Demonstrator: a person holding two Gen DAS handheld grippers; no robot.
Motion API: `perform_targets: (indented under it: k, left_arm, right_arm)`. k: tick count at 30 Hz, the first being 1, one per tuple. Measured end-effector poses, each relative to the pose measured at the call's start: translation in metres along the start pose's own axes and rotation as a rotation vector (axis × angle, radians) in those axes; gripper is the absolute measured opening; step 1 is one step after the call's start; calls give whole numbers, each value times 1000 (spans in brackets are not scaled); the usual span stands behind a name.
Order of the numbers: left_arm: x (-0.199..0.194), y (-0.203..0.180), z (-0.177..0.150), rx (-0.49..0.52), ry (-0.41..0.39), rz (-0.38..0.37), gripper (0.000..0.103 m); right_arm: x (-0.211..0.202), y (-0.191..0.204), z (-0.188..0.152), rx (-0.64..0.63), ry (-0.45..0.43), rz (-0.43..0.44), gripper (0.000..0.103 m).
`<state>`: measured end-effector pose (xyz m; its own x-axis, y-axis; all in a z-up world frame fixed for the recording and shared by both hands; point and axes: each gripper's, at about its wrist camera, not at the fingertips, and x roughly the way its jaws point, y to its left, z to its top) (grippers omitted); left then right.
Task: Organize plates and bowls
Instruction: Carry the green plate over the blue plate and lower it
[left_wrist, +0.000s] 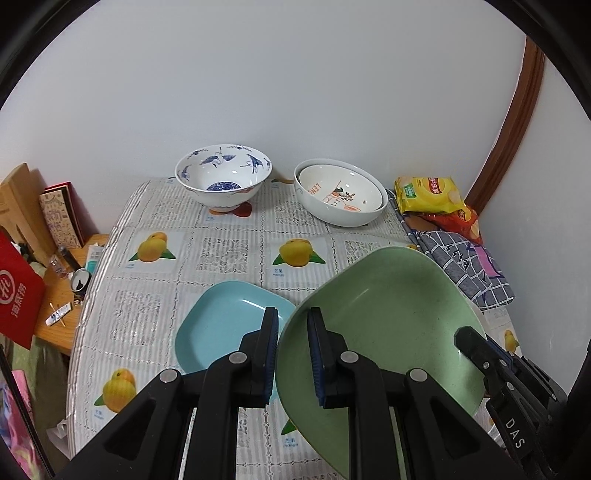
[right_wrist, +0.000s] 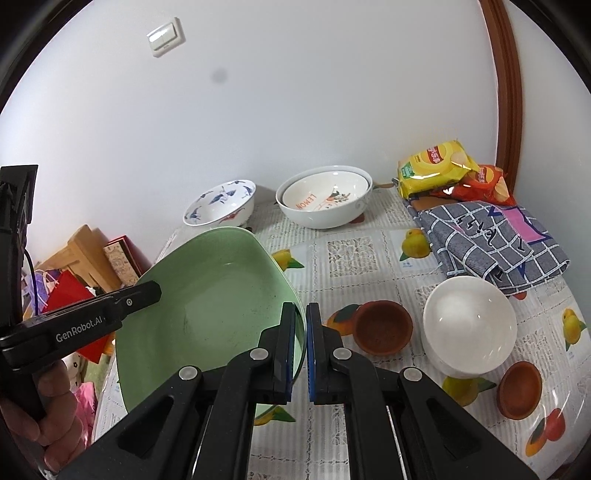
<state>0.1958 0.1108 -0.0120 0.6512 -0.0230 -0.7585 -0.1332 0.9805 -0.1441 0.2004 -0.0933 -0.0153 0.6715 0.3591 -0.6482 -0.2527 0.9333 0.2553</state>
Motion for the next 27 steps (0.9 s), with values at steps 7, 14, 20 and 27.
perform_targets:
  k: [7, 14, 20, 27]
  left_arm:
    - [-13, 7, 2, -16, -18, 18, 16]
    - [-16, 13, 5, -41, -27, 25, 16]
    - [-16, 16, 7, -48, -35, 25, 16]
    - [-4, 25, 8, -69, -19, 20, 16]
  right_arm:
    - [-6, 9, 3, -11, -5, 18, 6]
    - [-4, 18, 9, -29, -5, 36, 6]
    - [-1, 22, 13, -39, -3, 39, 6]
    - [10, 25, 16, -48, 15, 38, 6]
